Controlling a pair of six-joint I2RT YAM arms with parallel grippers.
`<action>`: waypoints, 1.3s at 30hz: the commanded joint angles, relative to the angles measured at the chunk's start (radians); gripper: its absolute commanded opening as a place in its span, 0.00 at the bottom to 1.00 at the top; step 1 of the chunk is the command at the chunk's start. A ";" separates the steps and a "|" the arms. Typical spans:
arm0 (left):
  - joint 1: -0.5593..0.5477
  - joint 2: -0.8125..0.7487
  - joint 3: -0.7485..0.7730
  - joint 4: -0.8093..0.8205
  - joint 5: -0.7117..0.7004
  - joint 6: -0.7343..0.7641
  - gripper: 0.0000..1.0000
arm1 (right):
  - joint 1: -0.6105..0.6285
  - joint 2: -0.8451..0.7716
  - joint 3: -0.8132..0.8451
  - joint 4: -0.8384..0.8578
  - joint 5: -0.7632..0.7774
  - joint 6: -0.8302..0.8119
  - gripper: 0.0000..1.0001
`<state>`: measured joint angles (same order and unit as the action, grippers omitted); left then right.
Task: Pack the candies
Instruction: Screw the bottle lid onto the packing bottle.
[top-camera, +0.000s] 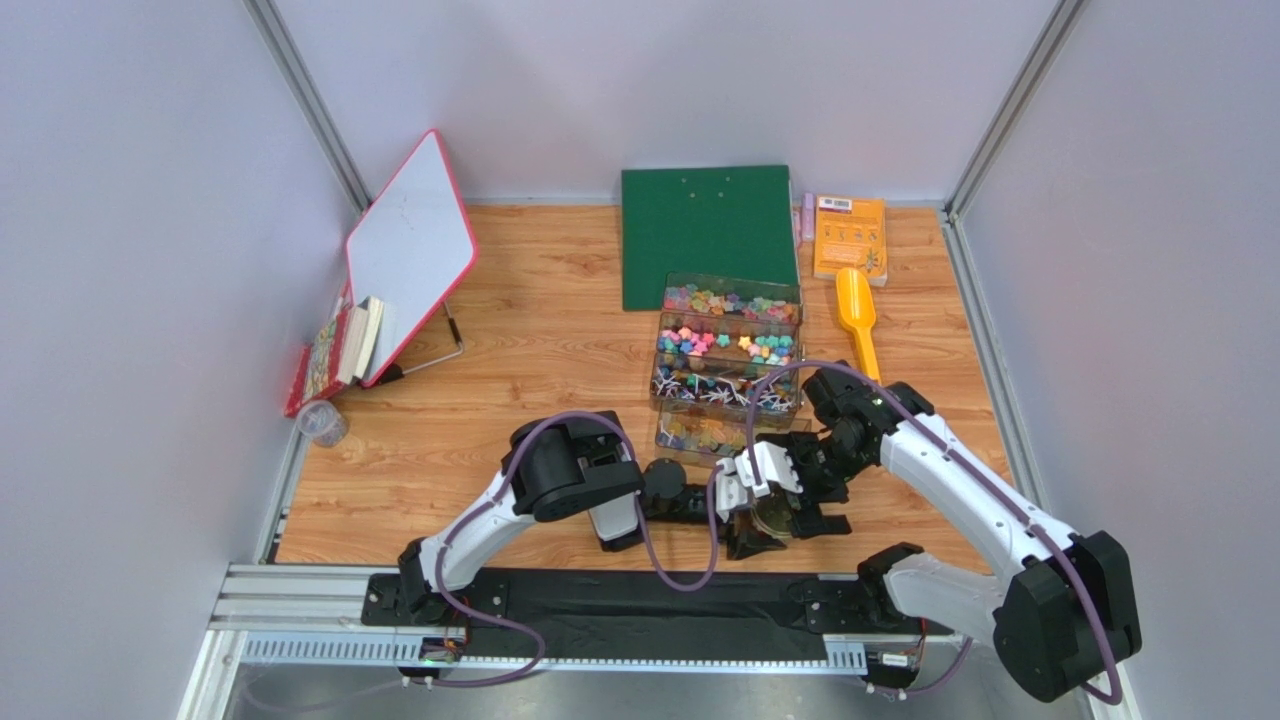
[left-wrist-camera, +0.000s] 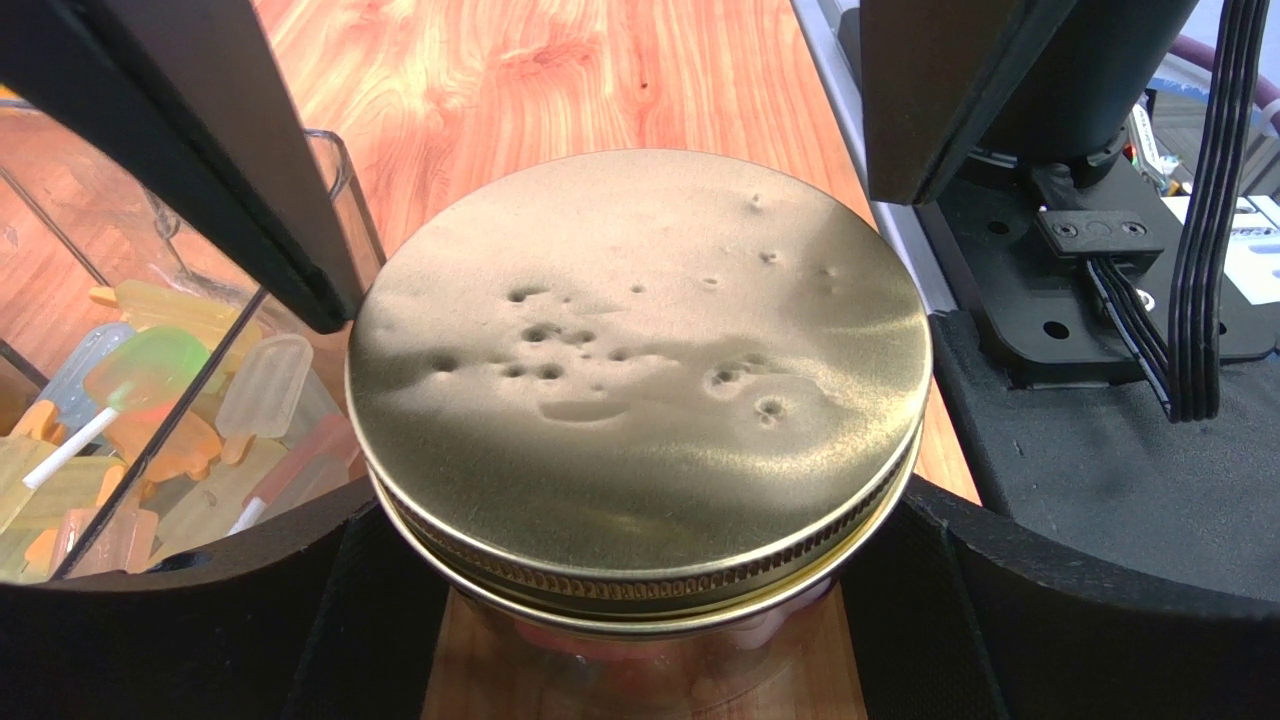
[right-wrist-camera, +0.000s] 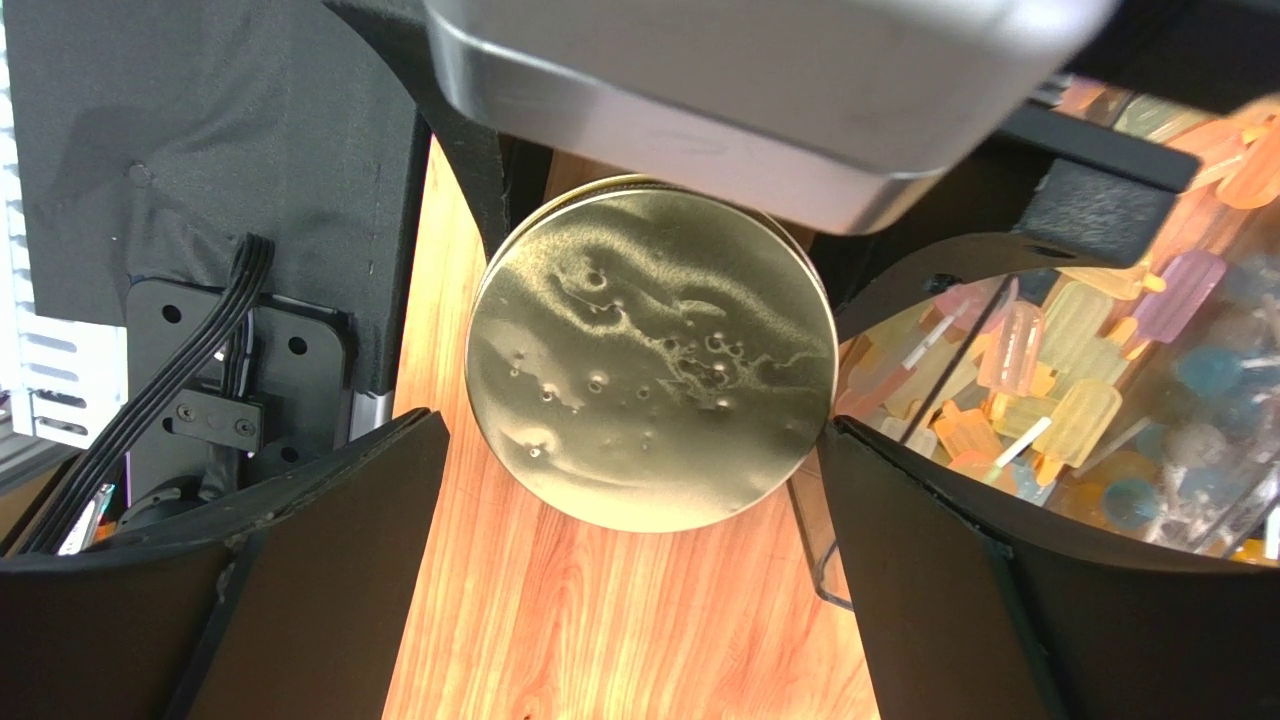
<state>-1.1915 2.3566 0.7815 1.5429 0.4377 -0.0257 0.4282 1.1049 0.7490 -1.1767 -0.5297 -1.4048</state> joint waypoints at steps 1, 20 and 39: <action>0.007 0.135 -0.050 -0.322 -0.050 0.040 0.00 | -0.003 -0.039 -0.036 0.022 -0.003 -0.023 1.00; 0.049 0.153 -0.027 -0.368 -0.059 0.032 0.00 | -0.003 -0.217 -0.123 -0.055 0.118 -0.048 0.98; 0.033 0.153 -0.031 -0.389 -0.034 0.102 0.00 | -0.014 -0.048 0.085 -0.032 0.031 -0.036 1.00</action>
<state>-1.1778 2.3714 0.8051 1.5410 0.4740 -0.0273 0.3904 1.0039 0.7956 -1.2301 -0.4019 -1.4376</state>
